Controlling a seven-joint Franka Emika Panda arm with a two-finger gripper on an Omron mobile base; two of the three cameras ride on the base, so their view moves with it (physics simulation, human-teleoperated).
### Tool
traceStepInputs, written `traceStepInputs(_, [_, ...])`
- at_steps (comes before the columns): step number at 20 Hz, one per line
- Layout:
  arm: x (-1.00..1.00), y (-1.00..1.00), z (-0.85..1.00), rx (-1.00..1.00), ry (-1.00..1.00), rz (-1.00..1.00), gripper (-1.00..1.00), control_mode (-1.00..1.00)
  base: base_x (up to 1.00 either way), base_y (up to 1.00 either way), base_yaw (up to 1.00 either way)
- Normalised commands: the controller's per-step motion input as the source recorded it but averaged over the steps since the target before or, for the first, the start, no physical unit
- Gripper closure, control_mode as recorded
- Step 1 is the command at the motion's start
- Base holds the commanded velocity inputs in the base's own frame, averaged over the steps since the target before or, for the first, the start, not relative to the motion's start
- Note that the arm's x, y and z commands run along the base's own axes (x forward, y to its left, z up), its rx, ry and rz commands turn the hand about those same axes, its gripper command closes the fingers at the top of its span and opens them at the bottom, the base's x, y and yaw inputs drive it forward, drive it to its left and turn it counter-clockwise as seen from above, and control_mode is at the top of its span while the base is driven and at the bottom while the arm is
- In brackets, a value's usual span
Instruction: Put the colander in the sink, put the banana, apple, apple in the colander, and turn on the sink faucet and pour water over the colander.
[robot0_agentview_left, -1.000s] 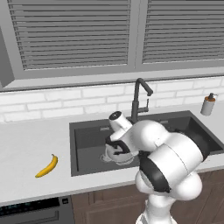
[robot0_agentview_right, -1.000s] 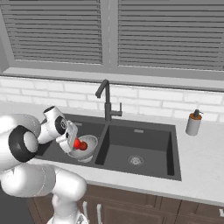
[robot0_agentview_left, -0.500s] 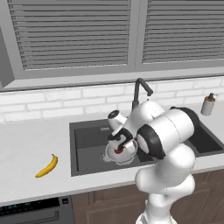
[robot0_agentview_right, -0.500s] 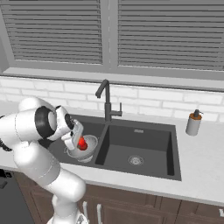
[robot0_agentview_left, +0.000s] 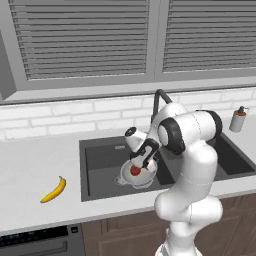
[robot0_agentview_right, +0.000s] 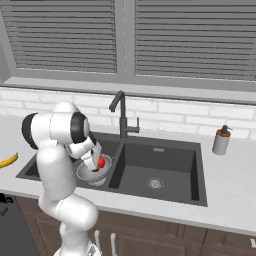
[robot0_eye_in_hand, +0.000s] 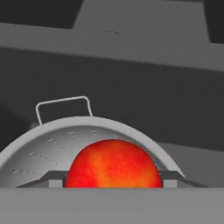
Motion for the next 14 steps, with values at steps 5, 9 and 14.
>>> traceStepInputs(5, [0.25,0.02,-0.56,-0.06,-0.17,-0.02,1.00,-1.00,0.00,0.00,0.00])
traceStepInputs(9, [0.12,0.03,-0.62,-0.06,-0.18,-0.03,1.00,-1.00,0.00,0.00,0.00])
traceStepInputs(14, [-0.12,0.03,-0.82,-0.04,-0.18,-0.07,1.00,-1.00,0.00,0.00,0.00])
